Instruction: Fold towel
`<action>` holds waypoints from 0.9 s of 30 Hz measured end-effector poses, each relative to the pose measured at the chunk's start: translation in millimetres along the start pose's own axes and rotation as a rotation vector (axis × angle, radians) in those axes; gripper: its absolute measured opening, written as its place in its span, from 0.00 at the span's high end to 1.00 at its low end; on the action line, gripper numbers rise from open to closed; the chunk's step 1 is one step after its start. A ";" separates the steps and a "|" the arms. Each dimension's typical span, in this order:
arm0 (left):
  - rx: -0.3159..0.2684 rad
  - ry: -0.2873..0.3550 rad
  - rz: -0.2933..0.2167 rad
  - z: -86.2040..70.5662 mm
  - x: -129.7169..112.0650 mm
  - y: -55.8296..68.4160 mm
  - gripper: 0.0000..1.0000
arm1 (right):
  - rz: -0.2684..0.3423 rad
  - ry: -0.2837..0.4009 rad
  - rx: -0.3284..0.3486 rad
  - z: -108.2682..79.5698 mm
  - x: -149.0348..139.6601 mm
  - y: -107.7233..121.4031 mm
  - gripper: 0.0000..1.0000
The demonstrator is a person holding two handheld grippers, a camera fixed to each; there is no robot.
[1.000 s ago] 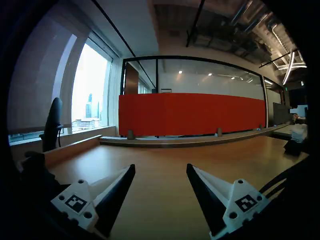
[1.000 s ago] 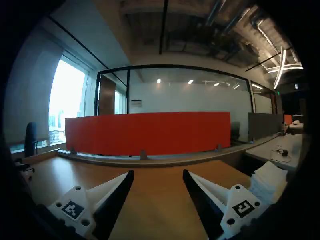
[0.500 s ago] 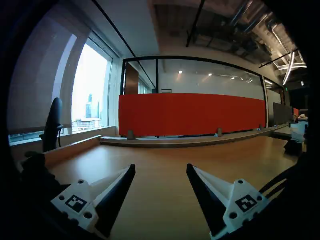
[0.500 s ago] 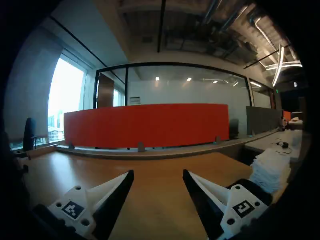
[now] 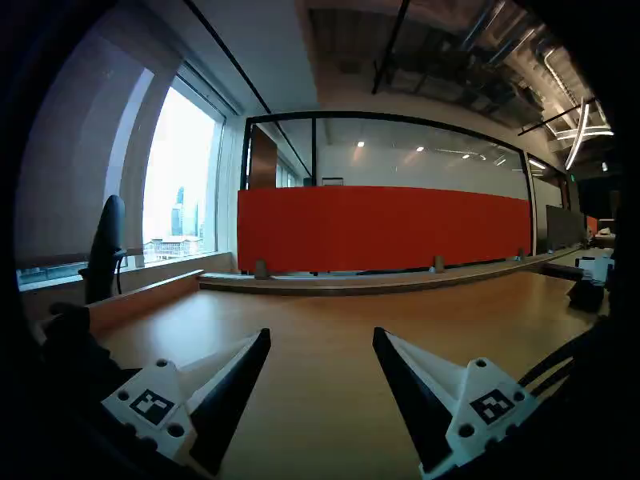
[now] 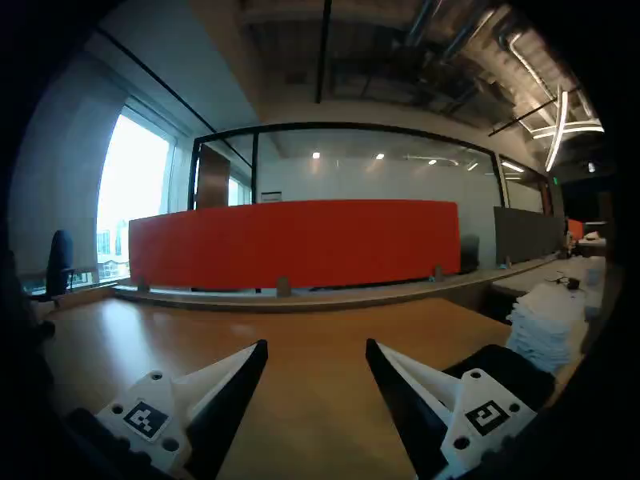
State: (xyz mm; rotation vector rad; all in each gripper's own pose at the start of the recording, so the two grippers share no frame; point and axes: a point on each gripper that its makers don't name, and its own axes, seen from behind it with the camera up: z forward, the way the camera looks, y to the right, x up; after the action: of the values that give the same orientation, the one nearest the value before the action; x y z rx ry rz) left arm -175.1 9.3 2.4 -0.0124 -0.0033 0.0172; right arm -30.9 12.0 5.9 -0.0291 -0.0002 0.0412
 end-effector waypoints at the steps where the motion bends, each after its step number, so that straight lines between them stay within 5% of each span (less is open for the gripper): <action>1: 0.000 0.000 0.000 0.0 0.0 0.1 0.05 | -0.001 -0.001 0.003 -0.3 -1.2 -1.1 0.05; 27: 0.000 0.000 0.000 -0.1 0.2 0.4 0.05 | -0.044 0.000 0.009 -6.7 -7.5 -8.8 0.05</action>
State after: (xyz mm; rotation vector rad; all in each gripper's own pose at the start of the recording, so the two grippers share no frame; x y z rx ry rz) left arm -174.9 9.7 2.2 -0.0122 -0.0031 0.0173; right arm -38.1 2.7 -0.6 -0.0200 -0.0002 -0.0028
